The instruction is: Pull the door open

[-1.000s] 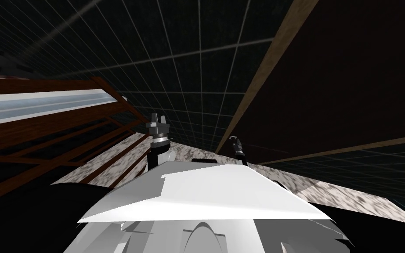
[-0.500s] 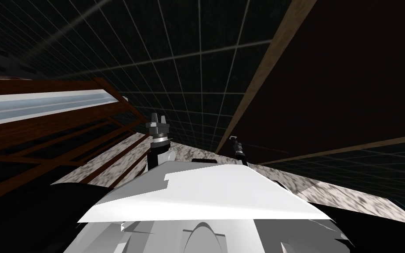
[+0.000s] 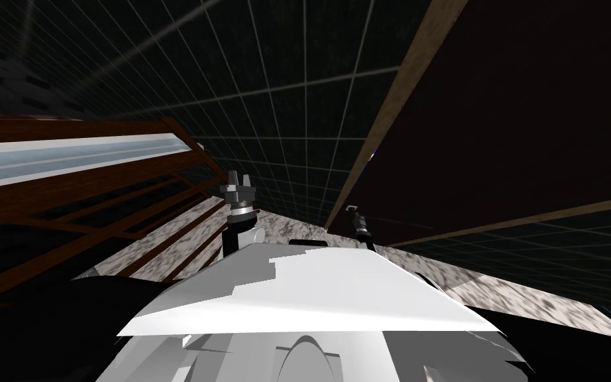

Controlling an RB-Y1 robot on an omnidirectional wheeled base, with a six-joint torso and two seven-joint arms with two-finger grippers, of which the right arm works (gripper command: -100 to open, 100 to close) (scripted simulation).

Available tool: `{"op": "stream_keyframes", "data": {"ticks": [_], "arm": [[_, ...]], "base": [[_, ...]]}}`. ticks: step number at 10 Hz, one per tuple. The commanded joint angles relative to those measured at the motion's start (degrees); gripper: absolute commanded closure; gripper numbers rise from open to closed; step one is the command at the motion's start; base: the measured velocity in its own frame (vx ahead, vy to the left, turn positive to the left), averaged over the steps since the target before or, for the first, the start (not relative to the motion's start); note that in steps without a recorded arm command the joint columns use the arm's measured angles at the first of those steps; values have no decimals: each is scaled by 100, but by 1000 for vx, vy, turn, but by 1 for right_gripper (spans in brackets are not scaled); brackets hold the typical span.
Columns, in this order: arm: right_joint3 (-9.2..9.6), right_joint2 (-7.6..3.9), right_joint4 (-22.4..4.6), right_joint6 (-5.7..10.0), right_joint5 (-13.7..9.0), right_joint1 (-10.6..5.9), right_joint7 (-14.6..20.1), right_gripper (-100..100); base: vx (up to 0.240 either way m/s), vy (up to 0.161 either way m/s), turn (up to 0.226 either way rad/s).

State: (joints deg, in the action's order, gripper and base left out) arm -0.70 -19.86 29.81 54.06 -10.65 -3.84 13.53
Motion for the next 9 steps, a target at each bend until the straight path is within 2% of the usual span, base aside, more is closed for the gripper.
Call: {"op": "stream_keyframes", "data": {"ticks": [1, 6, 7, 8, 9], "arm": [[104, -45, 85, 19, 56, 97, 102, 100], [398, -251, 131, 225, 221, 252, 434, 100], [357, -237, 160, 161, 198, 255, 386, 100], [458, -315, 164, 316, 237, 382, 501, 100], [480, -338, 166, 357, 246, 411, 527, 100]], "base": [[-193, -16, 79], [-213, -56, 93], [-91, -33, 23], [-155, -36, 144], [-204, -77, 142]]}}
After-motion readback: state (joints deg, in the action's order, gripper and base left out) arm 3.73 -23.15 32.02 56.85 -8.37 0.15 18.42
